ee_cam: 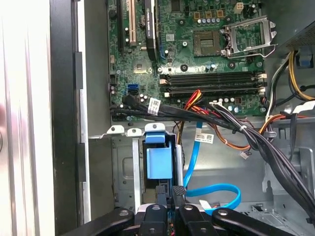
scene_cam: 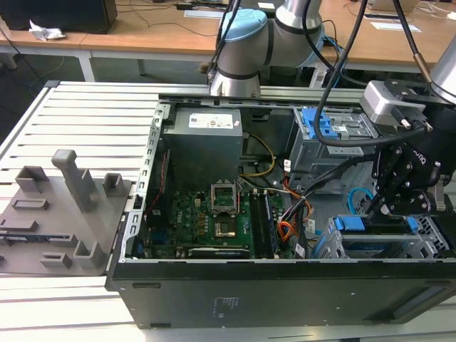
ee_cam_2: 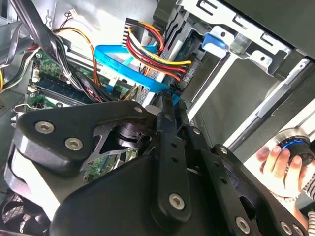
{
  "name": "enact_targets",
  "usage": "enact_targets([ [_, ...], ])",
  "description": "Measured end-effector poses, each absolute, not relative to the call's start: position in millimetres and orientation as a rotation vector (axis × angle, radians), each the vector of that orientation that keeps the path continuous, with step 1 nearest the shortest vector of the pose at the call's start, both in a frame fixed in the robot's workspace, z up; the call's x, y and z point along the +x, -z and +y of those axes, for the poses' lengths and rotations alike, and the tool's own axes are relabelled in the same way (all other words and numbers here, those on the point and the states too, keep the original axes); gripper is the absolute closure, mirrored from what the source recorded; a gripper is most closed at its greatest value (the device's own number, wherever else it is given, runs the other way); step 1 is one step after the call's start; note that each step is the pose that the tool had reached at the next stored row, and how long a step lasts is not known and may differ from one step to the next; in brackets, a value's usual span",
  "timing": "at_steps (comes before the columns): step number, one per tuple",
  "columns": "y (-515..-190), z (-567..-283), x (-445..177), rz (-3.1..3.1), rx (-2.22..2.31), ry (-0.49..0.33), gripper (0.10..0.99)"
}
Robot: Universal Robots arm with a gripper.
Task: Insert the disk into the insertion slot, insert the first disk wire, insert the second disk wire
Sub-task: 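Insert the second disk wire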
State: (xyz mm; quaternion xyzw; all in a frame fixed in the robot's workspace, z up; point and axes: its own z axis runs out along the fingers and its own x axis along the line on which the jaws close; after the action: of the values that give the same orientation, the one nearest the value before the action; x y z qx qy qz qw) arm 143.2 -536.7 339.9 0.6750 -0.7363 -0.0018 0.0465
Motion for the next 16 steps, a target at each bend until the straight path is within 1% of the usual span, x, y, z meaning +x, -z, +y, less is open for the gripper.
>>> enact_targets([
  [9,-336.5,-536.7,146.2,-2.247,2.06,0.007,0.925],
  [16,-341.9,-536.9,146.2,-2.247,2.06,0.007,0.925],
])
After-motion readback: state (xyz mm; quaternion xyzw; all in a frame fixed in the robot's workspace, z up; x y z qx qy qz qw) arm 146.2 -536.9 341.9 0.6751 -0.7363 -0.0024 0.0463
